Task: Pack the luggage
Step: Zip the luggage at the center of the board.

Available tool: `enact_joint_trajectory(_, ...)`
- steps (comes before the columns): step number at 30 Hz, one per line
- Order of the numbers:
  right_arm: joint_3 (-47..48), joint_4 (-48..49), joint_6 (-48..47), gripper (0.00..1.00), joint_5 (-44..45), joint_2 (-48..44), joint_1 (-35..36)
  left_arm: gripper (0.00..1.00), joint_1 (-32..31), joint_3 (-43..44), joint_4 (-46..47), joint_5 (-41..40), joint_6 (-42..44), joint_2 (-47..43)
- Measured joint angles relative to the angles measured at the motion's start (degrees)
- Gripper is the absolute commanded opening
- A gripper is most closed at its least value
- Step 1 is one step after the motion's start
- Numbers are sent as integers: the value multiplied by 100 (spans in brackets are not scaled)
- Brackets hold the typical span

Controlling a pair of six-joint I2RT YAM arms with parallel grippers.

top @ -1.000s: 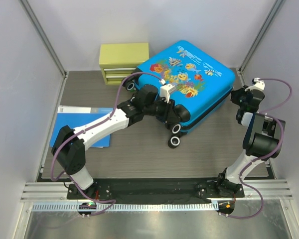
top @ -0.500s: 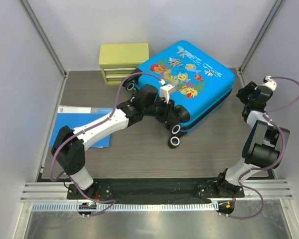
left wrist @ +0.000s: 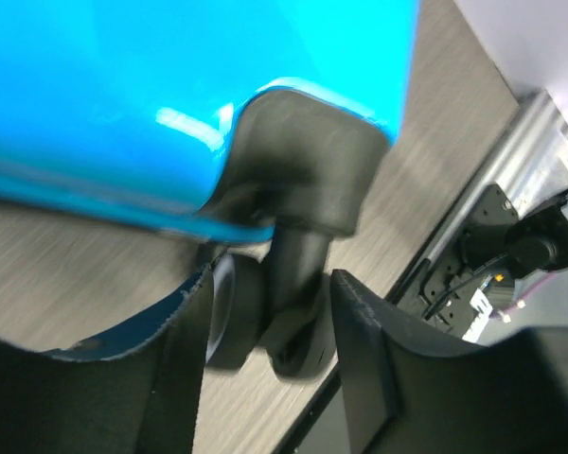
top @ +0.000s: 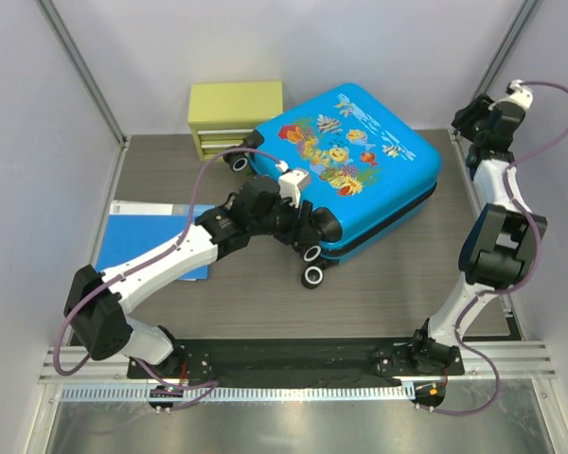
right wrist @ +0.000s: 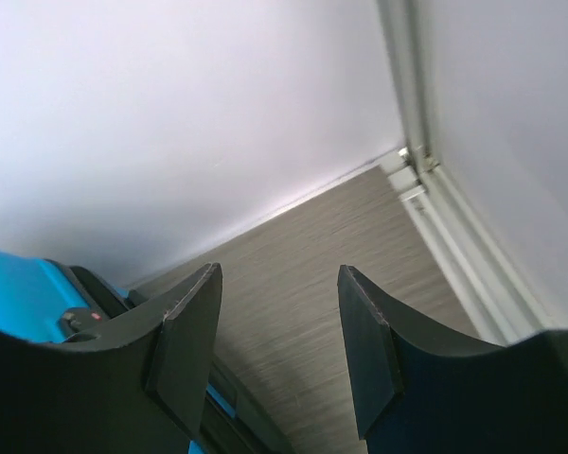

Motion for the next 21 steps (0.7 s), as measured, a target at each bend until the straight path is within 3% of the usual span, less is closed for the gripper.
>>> enact_joint_trajectory(3, 660, -245, -107, 58, 4, 728, 302, 64, -2, -116, -238, -345, -61, -297)
enact_joint_trajectory(9, 1572, -1141, -444, 58, -4, 1869, 863, 99, 2, -275, -417, -1196, -170, -807)
enact_joint_trajectory(15, 1504, -1397, -612, 58, -98, 1838, 966, 100, 7, -503, -855, -2509, -564, -1143)
enact_joint_trajectory(21, 385, -748, -638, 57, -107, 1215, 929, 100, 175, -846, -1023, -3377, -804, -1394)
